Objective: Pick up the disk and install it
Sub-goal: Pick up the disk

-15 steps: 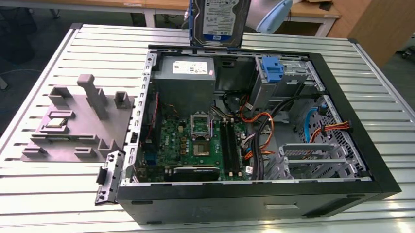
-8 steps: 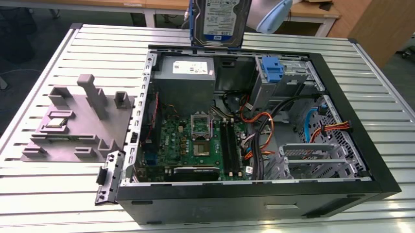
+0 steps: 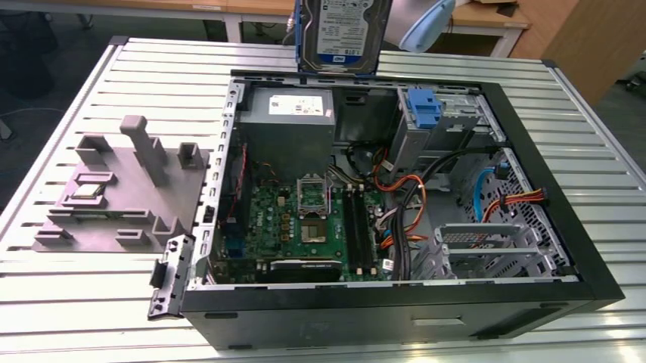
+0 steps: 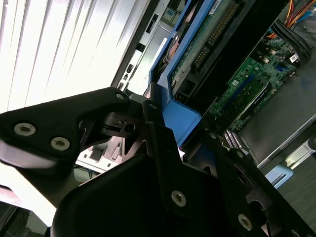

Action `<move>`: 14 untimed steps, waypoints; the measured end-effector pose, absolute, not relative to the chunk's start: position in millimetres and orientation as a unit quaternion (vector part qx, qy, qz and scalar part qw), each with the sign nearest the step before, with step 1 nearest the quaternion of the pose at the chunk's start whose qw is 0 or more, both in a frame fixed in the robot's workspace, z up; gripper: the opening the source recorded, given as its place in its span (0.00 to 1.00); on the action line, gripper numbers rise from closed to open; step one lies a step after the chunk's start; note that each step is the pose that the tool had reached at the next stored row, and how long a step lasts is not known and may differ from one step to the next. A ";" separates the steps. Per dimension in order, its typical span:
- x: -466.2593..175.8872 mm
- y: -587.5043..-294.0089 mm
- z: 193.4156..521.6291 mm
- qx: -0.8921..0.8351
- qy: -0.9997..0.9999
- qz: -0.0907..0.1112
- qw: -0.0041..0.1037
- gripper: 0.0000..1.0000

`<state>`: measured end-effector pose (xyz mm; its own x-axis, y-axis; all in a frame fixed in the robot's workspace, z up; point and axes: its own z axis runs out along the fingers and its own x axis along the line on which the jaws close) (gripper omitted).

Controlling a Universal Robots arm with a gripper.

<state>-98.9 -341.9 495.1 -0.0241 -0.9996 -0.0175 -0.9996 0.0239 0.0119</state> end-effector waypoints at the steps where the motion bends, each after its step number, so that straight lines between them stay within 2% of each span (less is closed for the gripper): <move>1: -98.9 -341.9 495.1 -0.699 0.716 0.010 0.002 0.37; 14: -98.9 -345.1 495.1 -0.699 0.715 0.010 0.002 0.37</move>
<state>-98.9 -345.1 495.1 -0.0241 -0.9996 -0.0167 -0.9996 0.0239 0.0118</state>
